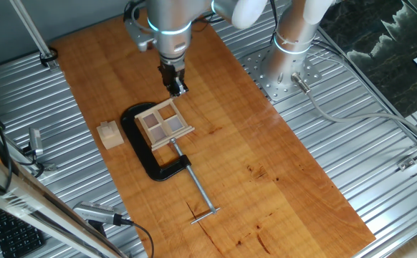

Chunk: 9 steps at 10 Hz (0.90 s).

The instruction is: Open a sliding window

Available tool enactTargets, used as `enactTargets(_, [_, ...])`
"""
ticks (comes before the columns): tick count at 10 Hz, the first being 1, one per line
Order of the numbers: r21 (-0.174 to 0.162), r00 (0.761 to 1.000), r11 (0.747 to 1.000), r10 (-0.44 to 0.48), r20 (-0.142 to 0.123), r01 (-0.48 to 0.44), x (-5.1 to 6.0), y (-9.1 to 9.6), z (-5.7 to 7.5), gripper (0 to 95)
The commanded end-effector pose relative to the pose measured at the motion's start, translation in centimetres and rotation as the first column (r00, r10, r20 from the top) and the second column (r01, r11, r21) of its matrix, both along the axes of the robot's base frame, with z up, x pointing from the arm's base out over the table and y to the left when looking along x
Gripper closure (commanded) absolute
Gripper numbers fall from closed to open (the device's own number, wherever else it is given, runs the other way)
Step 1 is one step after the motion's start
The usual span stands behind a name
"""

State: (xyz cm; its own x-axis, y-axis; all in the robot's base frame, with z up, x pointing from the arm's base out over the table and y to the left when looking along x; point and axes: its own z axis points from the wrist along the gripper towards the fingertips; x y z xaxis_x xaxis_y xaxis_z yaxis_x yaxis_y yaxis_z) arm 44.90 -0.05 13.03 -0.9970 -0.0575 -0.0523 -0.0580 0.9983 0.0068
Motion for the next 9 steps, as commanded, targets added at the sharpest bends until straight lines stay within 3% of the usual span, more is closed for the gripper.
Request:
enactTargets(1, [0.028,0.999,0.999,0.028,-0.037,-0.027,0.61,0.02,0.12,95.0])
enactTargets(9, [0.055,0.996,0.998,0.015,-0.085,-0.01,1.04,-0.02,0.31,95.0])
